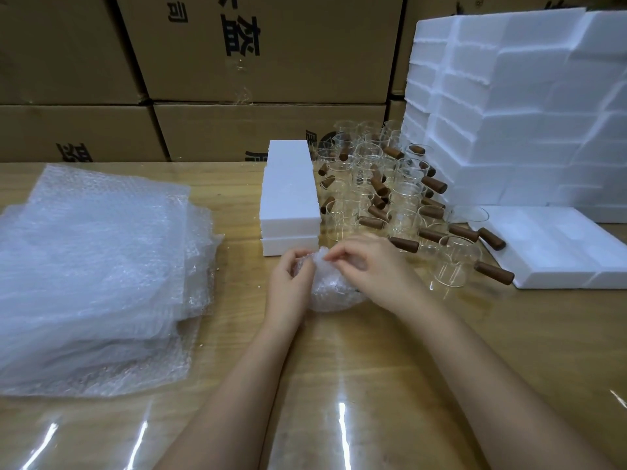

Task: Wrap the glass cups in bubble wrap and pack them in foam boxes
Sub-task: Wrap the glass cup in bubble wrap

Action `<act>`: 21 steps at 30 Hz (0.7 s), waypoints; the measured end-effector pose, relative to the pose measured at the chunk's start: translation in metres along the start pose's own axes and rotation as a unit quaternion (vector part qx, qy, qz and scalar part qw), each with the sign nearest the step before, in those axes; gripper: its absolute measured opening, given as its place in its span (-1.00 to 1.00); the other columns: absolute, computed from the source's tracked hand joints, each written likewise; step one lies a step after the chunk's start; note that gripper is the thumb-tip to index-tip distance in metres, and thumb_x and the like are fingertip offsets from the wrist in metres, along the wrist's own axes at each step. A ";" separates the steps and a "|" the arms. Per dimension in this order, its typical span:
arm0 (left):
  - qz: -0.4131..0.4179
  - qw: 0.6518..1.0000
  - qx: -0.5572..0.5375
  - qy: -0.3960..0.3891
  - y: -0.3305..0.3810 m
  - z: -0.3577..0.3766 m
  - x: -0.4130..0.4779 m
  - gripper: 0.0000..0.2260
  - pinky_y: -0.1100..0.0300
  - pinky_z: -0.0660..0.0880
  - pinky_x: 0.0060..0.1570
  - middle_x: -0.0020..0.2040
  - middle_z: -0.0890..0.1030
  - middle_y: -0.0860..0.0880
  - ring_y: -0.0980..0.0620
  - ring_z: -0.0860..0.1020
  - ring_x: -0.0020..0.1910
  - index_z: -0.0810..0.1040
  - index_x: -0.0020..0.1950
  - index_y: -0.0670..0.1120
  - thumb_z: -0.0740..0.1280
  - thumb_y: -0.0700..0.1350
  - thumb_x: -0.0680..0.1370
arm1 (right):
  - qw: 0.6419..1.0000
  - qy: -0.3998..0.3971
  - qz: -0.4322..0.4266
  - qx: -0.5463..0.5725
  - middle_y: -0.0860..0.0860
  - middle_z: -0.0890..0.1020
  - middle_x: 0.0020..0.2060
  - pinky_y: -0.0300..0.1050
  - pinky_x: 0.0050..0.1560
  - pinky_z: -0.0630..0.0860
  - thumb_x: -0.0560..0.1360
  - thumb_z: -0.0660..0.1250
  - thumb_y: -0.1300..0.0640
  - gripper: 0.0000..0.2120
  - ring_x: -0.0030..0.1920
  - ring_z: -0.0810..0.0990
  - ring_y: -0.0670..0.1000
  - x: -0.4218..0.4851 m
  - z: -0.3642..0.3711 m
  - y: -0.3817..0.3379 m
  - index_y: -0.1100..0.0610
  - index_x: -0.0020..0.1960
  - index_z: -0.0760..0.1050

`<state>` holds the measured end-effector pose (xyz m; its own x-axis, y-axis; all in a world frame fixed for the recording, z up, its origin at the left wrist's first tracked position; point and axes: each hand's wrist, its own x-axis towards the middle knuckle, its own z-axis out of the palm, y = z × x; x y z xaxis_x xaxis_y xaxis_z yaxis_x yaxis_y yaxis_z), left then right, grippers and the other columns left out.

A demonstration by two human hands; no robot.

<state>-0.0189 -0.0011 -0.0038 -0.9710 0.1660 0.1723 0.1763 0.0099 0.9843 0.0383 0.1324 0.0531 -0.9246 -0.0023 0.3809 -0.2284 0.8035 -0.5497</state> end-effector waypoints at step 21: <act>0.001 0.995 0.034 -0.090 0.006 -0.004 0.001 -0.79 0.34 0.49 -0.05 -0.10 0.67 0.14 0.17 0.59 -0.06 0.58 0.00 0.12 0.22 -0.16 0.54 | 0.970 -0.231 0.018 -0.067 -0.17 0.51 0.24 -0.05 0.29 0.32 0.54 0.23 -0.10 -0.74 0.24 0.45 -0.08 -0.002 -0.009 -0.003 -0.08 0.18 0.52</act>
<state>-0.0193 -0.0045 0.0023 -0.9270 0.3399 0.1584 0.1946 0.0748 0.9780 0.0440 0.1357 0.0606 -0.9763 -0.2145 -0.0287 -0.1800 0.8785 -0.4426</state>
